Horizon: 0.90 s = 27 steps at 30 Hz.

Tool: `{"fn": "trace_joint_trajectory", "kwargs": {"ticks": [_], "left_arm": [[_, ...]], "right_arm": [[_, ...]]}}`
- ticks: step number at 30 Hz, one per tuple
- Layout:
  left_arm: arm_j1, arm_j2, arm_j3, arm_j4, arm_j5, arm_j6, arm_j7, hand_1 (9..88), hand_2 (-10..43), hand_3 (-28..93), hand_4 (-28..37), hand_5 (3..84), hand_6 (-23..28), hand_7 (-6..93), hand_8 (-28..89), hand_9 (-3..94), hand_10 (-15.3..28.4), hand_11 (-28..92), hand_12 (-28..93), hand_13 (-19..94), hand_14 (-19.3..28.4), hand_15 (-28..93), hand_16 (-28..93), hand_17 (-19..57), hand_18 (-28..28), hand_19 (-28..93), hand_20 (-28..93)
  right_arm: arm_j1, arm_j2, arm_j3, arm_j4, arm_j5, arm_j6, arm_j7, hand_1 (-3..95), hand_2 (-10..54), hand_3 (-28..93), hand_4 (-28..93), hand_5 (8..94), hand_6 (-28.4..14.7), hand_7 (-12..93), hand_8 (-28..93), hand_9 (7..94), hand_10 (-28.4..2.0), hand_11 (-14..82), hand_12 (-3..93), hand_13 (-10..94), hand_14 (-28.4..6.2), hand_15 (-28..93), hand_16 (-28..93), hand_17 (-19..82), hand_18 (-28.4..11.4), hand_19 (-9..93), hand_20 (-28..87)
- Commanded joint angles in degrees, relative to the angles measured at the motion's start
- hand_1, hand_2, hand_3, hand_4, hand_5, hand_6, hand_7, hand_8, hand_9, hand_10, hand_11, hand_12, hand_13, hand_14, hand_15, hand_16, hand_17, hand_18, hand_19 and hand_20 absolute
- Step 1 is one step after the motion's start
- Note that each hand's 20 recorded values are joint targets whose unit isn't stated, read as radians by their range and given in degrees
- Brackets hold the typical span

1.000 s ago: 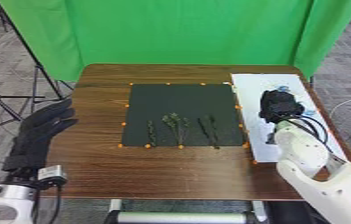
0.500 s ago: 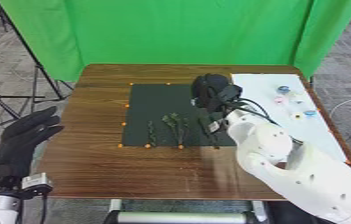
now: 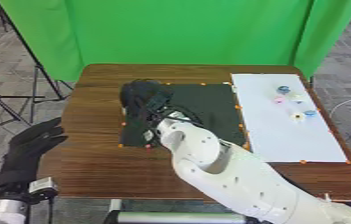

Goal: Arrange flowers

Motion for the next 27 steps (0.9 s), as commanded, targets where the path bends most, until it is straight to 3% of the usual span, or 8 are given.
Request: {"fn": "trace_joint_trajectory", "kwargs": {"ticks": [1,4,6,11,15,27], "left_arm": [[-11.32,0.99,5.67,1.45,1.61,-2.41,-1.68,30.0,3.8,80,-24.9,38.1,8.7,19.8,-12,36.9,19.7,31,14,26,25.7,61,-9,-12.0,21.3,54,10],[-12.56,0.37,5.87,1.47,2.4,-2.95,-2.42,29.8,4.5,79,-22.9,37.3,8.9,18.8,-11,36.4,20.0,30,14,26,26.1,60,-9,-12.1,21.5,55,9],[-12.77,0.04,5.94,1.4,2.42,-2.97,-2.07,29.7,4.9,78,-21.6,36.6,9.0,18.2,-11,35.9,20.4,29,14,26,26.7,60,-9,-12.1,21.6,55,9],[-11.9,-0.87,5.35,1.15,2.72,-3.06,-2.23,28.9,4.3,79,-19.6,36.0,8.5,17.7,-11,34.5,20.1,29,14,25,26.6,59,-10,-12.2,21.7,55,8],[-12.21,-0.77,5.7,1.27,2.53,-3.15,-1.88,28.5,3.8,79,-19.7,35.8,8.1,18.4,-11,33.8,19.8,30,13,24,26.1,59,-10,-12.3,21.4,54,8],[-15.76,-0.69,7.86,1.85,3.5,-4.19,-3.66,27.5,2.1,82,-20.9,35.6,7.4,19.2,-12,32.3,18.7,31,12,23,24.9,60,-11,-12.1,20.8,53,9]], "right_arm": [[-1.6,-2.9,-2.49,3.4,0.6,-0.33,4.2,58.2,-9.5,74,-28,74.0,3.6,34,0,88.8,-5.2,12.3,36.2,79,-2.9,71,23,52,-14.1,93,39],[-6.67,-5.8,3.31,5.7,-4.84,-3.61,2.62,58.0,-9.5,74,-28,74.1,3.6,34,0,88.9,-5.3,12.6,36.3,78,-3.0,71,23,52,-14.1,93,39],[-6.3,-5.5,2.98,6.88,-4.84,-3.19,4.13,57.9,-9.5,74,-28,74.1,3.5,35,0,88.8,-5.3,12.9,36.5,78,-3.0,72,23,52,-14.1,93,38],[-7.63,-5.97,4.44,8.24,-6.21,-4.37,4.97,57.1,-9.5,75,-28,74.2,3.1,36,0,89.0,-5.3,13.4,36.8,78,-3.2,72,23,52,-14.2,93,38],[-8.64,-6.36,5.09,8.28,-7.28,-5.75,5.0,56.7,-9.5,75,-28,74.2,2.8,36,0,88.9,-5.5,13.6,37.1,78,-3.2,72,23,51,-14.4,93,38],[-8.25,-7.09,4.36,8.83,-8.35,-5.34,6.93,53.0,-9.5,74,-28,72.1,1.0,35,0,86.1,-6.2,13.1,37.1,76,-4.3,72,23,50,-15.0,93,37]]}}
